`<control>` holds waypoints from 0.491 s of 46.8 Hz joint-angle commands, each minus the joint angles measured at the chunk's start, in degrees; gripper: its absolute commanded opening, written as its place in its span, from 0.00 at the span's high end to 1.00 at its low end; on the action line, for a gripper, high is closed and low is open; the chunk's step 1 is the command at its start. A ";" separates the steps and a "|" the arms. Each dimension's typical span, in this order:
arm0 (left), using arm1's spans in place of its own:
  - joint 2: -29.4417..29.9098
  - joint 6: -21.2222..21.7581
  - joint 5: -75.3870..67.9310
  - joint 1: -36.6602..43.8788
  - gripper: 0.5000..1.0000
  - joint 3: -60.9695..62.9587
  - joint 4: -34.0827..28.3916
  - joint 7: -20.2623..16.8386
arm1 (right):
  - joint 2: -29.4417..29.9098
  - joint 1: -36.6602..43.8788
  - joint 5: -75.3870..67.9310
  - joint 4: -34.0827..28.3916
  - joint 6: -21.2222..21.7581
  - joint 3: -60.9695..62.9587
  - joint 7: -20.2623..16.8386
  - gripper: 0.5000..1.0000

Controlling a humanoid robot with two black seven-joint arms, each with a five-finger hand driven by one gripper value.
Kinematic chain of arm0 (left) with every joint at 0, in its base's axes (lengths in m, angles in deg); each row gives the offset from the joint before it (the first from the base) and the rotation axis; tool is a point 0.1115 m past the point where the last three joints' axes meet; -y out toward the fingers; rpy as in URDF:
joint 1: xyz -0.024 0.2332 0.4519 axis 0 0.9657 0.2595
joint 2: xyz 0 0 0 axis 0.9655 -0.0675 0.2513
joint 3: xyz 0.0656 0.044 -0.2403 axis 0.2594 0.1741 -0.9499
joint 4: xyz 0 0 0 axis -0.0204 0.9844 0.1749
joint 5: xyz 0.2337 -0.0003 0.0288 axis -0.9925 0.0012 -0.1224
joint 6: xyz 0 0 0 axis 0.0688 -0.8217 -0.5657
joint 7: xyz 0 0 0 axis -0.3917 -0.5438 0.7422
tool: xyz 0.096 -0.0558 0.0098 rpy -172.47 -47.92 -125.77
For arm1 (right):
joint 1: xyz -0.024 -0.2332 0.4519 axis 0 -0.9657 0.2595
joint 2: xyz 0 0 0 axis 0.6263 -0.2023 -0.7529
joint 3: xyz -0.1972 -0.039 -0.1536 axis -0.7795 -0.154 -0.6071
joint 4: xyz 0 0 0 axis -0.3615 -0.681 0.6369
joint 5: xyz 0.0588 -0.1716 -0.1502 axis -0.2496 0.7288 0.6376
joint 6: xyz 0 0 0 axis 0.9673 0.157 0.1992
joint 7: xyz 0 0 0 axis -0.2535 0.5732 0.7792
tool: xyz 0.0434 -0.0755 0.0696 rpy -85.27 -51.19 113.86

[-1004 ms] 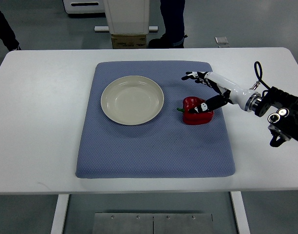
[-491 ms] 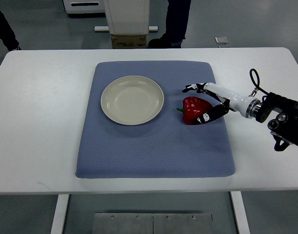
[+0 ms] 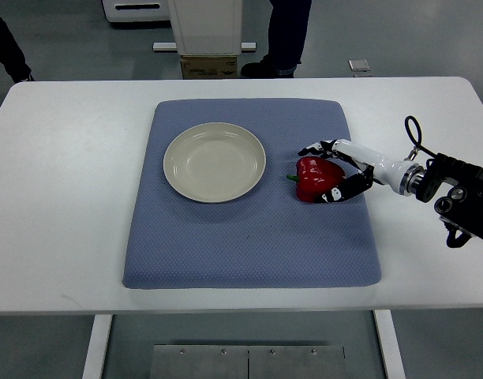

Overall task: Place red pepper on plate with right hand
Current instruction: 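Close the right hand fingers around the red bell pepper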

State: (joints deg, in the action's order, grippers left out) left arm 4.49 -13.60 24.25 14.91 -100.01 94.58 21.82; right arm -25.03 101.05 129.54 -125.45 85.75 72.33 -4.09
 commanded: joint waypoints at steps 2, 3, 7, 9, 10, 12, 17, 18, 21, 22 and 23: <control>0.00 0.00 0.00 0.00 0.00 0.04 -0.03 0.00 | 0.01 0.00 0.00 0.11 0.00 -0.16 0.08 0.19; 0.00 0.00 0.00 0.00 0.00 0.04 -0.03 0.00 | 0.01 0.00 0.00 0.11 0.00 -0.16 0.08 0.20; 0.00 0.00 0.00 0.00 0.00 -0.05 -0.03 0.00 | 0.01 0.00 0.00 0.28 0.00 -0.16 -0.01 0.23; 0.00 0.00 0.00 0.00 0.00 0.04 -0.03 0.00 | 0.01 0.00 0.00 0.28 0.00 -0.16 -0.01 0.24; 0.00 0.00 0.00 0.00 0.00 -0.05 -0.03 0.00 | 0.01 0.00 0.00 0.28 0.00 -0.16 0.08 0.24; 0.00 0.00 0.00 0.00 0.00 0.04 -0.03 0.00 | 0.01 0.00 0.00 0.37 0.00 -0.16 -0.01 0.25; 0.00 0.00 0.00 0.00 0.00 -0.05 -0.03 0.00 | 0.01 0.00 0.01 0.72 0.00 -0.86 0.08 0.27; 0.00 0.00 0.00 0.00 0.00 0.04 -0.03 0.00 | 0.01 0.00 0.00 0.72 0.00 -0.95 0.08 0.27; 0.00 0.00 0.00 0.00 0.00 0.04 0.06 0.00 | 0.01 0.00 0.01 0.72 0.00 -0.95 0.08 0.28; 0.00 0.00 0.00 0.00 0.00 0.04 0.06 0.00 | 0.01 0.00 0.00 0.72 -0.09 -0.95 0.08 0.28; 0.00 0.00 0.00 0.00 0.00 0.04 -0.03 0.00 | 0.01 0.00 0.09 0.72 -0.09 -0.95 0.08 0.28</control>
State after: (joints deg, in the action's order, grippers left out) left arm 4.49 -13.60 24.25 14.91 -99.99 94.55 21.82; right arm -25.02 101.06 129.60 -124.73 85.70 71.38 -4.02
